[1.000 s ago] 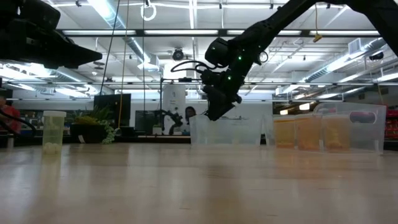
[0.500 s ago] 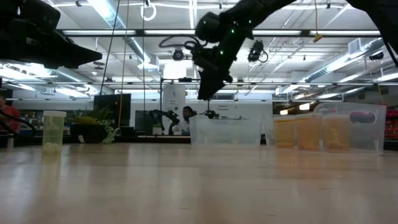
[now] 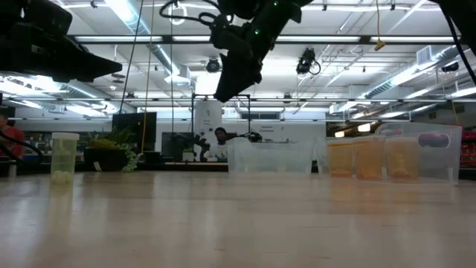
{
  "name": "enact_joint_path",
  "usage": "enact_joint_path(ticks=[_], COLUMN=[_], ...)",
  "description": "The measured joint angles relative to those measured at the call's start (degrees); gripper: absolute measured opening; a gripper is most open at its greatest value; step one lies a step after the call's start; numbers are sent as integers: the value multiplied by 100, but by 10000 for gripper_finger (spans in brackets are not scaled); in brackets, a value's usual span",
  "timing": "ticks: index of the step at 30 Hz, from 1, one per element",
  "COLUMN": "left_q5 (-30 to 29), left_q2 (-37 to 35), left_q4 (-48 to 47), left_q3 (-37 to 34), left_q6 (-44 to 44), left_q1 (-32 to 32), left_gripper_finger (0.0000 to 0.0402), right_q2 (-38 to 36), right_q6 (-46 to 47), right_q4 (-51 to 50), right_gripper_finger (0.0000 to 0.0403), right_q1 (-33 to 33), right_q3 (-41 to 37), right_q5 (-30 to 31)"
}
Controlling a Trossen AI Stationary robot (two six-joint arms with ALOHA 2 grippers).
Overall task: Pick and place medicine bottles into bin by pill shape (circle, oval)
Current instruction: Put the small yellow pill bottle into the top transparent bin
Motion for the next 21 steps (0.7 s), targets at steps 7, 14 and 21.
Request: enact_joint_path(ticks=[7, 14, 21], left_q5=[1, 2, 2], left_q2=[0, 0, 0], left_q4=[1, 1, 193], left_q3=[0, 0, -4], left_q6=[-1, -14, -371], left_q1=[-1, -2, -7], left_gripper_finger=[34, 40, 32], right_q2=[0, 0, 0], right_q6=[189, 419, 614], right_q4=[6, 14, 52], right_gripper_finger=[175, 174, 174], right_q1=[332, 521, 867], right_q3=[0, -2, -151], right_q5=[0, 0, 0])
